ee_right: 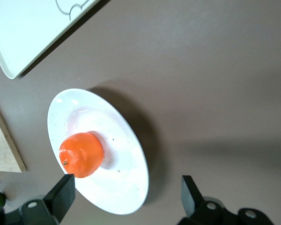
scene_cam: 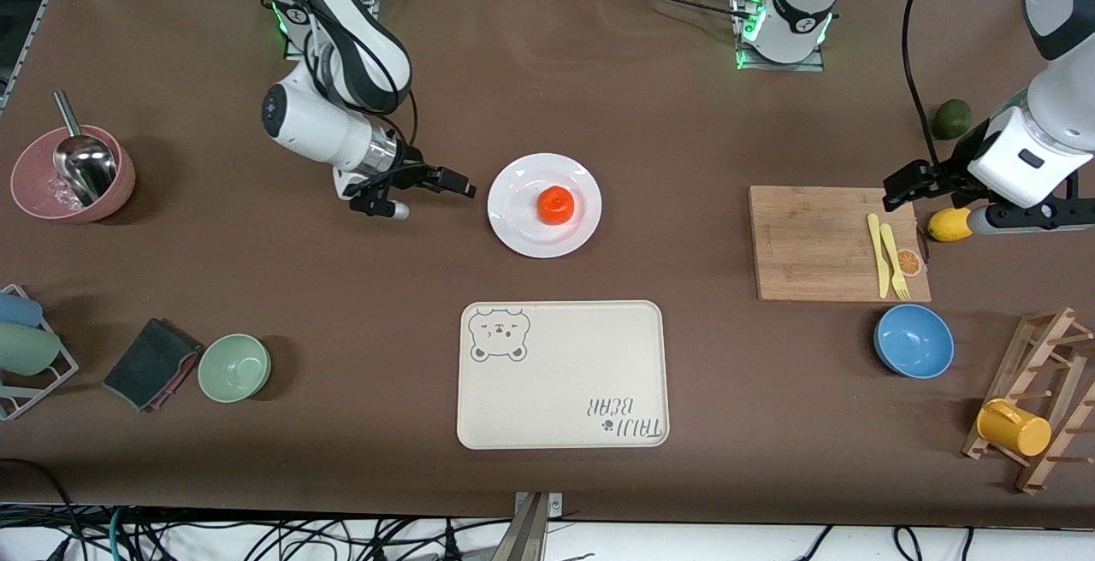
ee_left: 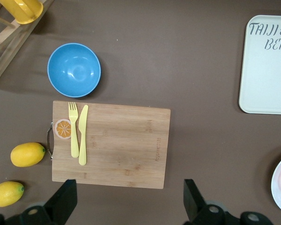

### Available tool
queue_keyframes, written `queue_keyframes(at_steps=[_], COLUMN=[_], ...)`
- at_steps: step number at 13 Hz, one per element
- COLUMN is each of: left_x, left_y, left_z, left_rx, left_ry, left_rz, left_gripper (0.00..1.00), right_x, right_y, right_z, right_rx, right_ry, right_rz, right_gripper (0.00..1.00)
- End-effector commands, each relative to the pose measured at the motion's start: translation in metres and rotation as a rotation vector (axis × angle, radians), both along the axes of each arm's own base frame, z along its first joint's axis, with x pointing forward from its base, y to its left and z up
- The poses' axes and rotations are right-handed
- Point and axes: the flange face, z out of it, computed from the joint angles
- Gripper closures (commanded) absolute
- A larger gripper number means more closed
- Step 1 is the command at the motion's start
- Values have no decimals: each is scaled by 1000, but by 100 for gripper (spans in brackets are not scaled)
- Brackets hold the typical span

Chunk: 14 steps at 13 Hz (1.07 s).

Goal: Place orange and plate with both arms
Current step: 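Reach the right gripper toward the white plate rim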

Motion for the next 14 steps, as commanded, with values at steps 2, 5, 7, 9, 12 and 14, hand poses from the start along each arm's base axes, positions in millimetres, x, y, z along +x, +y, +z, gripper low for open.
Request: queue_keyframes(at_steps=[2,5,7,9,12,14], left_x=[5,5,5,5,5,5], left_y=[7,7,5,9,9,9], left_z=[6,6,4,4,3,3], left_rx=[13,11,-14,-16,-16,-16], left_ry=[-5,-5,-2,-2,0,0], left_rz=[-12,-12,-8,-3,-3,-1], left_gripper=[0,0,0,0,0,0], right_x=[-15,-11,-11,-8,-10,-9], right_y=[5,16,38,45,50,51], right_z=[-43,-60,-68,-72,-75,-77], right_rx=[96,143,166,171,163,165], right_ry=[-37,-41,-38,-40,-58,-81], right_rz=[31,35,61,64,85,115], right_gripper=[0,0,1,5,22,59])
